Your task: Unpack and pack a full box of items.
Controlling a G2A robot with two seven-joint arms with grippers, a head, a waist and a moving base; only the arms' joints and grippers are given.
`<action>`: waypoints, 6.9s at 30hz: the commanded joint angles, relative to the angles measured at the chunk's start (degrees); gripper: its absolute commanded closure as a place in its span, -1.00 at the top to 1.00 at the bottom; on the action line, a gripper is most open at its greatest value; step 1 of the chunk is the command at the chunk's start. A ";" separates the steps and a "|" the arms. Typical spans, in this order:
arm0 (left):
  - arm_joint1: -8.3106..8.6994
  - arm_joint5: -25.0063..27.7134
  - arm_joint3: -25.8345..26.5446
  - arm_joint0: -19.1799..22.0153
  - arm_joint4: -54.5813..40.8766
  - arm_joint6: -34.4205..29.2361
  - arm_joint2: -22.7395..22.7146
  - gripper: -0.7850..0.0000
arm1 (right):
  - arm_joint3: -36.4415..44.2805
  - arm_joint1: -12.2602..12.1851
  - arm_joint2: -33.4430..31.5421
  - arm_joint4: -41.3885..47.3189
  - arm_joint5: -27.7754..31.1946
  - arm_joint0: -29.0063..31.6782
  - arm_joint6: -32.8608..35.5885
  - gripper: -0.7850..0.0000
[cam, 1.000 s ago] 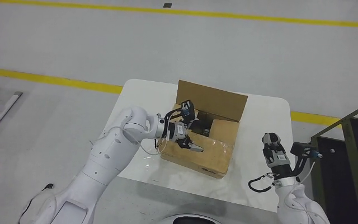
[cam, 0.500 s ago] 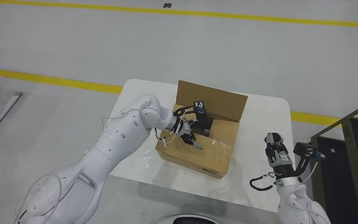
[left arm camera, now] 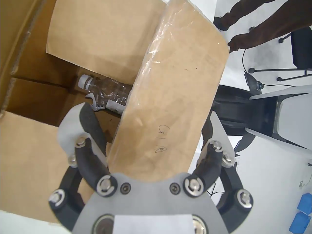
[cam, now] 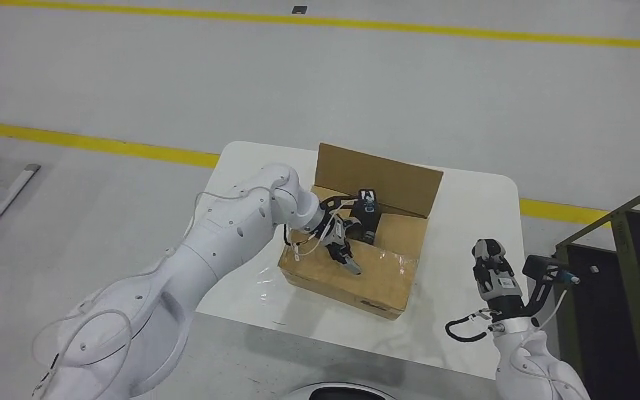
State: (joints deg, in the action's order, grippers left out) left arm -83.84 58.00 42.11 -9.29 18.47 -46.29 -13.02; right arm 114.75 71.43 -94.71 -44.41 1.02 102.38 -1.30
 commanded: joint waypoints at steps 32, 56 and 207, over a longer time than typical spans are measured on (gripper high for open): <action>0.66 0.00 2.46 4.17 -5.11 0.00 3.28 -1.00 | -0.10 0.93 0.04 3.26 -2.91 -1.97 0.69 -1.00; 3.19 0.00 8.34 0.29 -3.32 0.01 3.28 1.00 | -1.97 1.19 -1.88 6.04 0.17 -0.59 1.41 -1.00; 18.87 -26.39 20.13 -4.29 14.57 11.15 -14.19 1.00 | -10.09 -4.82 -0.10 34.35 12.08 -15.99 58.51 0.07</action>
State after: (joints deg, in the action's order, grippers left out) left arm -64.97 31.61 62.24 -13.58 33.05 -35.14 -27.22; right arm 104.51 66.71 -94.89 -10.08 12.70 86.17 57.12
